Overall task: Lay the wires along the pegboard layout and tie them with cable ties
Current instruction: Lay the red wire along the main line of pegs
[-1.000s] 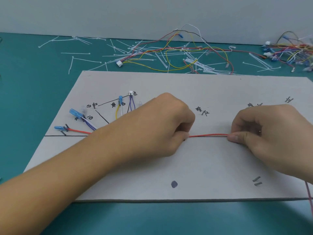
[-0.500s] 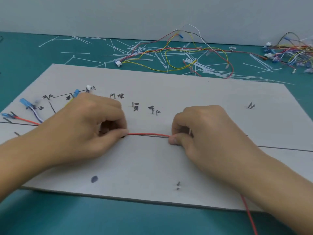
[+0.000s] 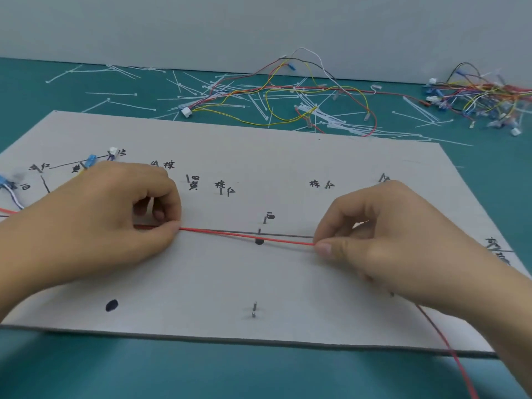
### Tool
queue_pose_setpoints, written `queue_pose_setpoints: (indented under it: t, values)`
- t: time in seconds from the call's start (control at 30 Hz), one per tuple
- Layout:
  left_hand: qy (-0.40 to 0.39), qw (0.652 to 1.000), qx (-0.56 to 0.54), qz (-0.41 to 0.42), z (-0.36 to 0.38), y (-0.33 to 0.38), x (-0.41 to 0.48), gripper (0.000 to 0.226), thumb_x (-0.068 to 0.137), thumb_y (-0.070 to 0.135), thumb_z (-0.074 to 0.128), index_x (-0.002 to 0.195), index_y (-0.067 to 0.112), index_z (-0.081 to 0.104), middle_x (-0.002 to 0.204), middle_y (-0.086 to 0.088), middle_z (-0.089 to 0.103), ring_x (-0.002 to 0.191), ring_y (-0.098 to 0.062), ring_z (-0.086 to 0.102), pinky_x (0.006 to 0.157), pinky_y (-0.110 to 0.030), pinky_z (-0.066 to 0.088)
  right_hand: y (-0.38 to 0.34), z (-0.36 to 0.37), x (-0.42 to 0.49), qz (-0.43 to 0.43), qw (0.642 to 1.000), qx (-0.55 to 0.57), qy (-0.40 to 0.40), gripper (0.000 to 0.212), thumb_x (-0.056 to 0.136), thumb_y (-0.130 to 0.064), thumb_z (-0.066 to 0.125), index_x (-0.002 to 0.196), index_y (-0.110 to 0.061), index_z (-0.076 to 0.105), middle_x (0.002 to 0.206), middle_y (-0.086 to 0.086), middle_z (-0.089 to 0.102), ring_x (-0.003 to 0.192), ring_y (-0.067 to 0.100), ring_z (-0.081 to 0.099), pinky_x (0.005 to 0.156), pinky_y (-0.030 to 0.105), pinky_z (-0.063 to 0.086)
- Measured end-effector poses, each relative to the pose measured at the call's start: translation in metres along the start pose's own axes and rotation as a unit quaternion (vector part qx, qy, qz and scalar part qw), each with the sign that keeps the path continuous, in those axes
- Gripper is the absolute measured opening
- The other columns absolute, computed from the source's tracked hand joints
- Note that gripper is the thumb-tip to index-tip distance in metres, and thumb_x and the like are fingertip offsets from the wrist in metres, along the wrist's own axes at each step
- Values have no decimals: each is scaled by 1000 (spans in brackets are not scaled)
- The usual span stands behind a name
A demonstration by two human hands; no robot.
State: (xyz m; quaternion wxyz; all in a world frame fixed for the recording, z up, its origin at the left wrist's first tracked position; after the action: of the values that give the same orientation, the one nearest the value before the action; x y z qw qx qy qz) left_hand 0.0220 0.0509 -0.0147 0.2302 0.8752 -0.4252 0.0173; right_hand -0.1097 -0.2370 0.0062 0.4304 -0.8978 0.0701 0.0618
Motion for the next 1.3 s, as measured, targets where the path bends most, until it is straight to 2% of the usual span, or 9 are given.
queue_pose_setpoints:
  t: [0.17, 0.4, 0.5, 0.6, 0.77, 0.9, 1.0, 1.17, 1.3]
  values:
    - [-20, 999, -23, 12, 7, 24, 14, 10, 77, 48, 64, 82, 41, 71, 87, 13, 61, 75, -10, 57, 65, -19, 43, 11, -23, -9, 46, 998, 37, -21, 15, 85, -8, 74, 74, -17, 76, 49, -1, 56, 33, 6, 46, 36, 22, 37]
    - [-69, 994, -81, 11, 30, 60, 37, 12, 81, 24, 72, 79, 36, 73, 81, 14, 66, 73, -15, 60, 63, -35, 51, 25, -39, -11, 79, 997, -9, 3, 24, 87, -1, 74, 73, -21, 74, 61, 8, 67, 43, 21, 64, 44, 27, 52]
    - [-63, 995, -83, 4, 33, 67, 43, 8, 79, 26, 71, 77, 34, 72, 77, 15, 68, 70, -12, 62, 60, -28, 49, 28, -40, -10, 98, 995, -19, 12, 15, 79, -12, 83, 72, -19, 73, 58, 11, 67, 44, 24, 64, 43, 31, 53]
    - [-63, 997, -51, 4, 32, 73, 45, 10, 76, 26, 68, 79, 35, 71, 76, 17, 65, 74, 4, 58, 59, -20, 41, 27, -44, -9, 114, 990, -69, 41, 18, 72, -30, 89, 73, -25, 72, 60, 6, 69, 45, 21, 65, 42, 27, 51]
    - [-83, 995, 40, 45, 38, 101, 61, 27, 73, 27, 58, 95, 40, 64, 92, 20, 59, 76, 14, 47, 81, -32, 37, 23, -48, -7, 130, 978, -147, 72, 32, 58, -57, 89, 70, -33, 70, 63, -9, 69, 54, 4, 60, 49, 24, 39]
    - [-69, 995, 9, 77, 63, 136, 84, 19, 89, 38, 66, 108, 36, 65, 99, 18, 63, 77, 3, 47, 80, -30, 37, 27, -52, -6, 141, 966, -187, 112, 55, 40, -78, 81, 69, -33, 68, 60, -15, 66, 63, 12, 62, 53, 30, 45]
    - [-74, 995, -14, 64, 78, 146, 94, 7, 92, 31, 64, 96, 28, 69, 91, 14, 62, 86, -13, 58, 80, -35, 51, 31, -54, -5, 118, 955, -241, 126, 63, 36, -92, 67, 76, -43, 64, 60, -20, 64, 66, 12, 61, 54, 31, 44]
    - [-69, 995, -67, 33, 85, 145, 91, 9, 90, 21, 62, 82, 25, 64, 82, 7, 60, 79, -17, 59, 72, -42, 55, 37, -57, 1, 104, 960, -228, 126, 68, 35, -93, 66, 74, -37, 62, 56, -10, 61, 66, 15, 58, 54, 33, 44]
    - [-72, 992, -67, 76, 82, 145, 95, 10, 89, 16, 63, 81, 20, 60, 79, 8, 54, 77, -16, 51, 74, -41, 51, 39, -56, 9, 75, 968, -207, 121, 67, 40, -83, 74, 66, -23, 62, 60, -12, 62, 62, 13, 56, 52, 30, 41]
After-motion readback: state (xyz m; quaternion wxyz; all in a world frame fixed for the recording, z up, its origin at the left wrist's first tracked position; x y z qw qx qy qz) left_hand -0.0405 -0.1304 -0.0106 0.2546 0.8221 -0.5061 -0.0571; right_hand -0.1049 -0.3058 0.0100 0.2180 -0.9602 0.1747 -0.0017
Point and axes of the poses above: each hand's wrist, its own x-axis towards the middle knuckle, its own z-axis out of the palm, y = z × x, the point moved 2 cm from there along x, towards the middle knuckle
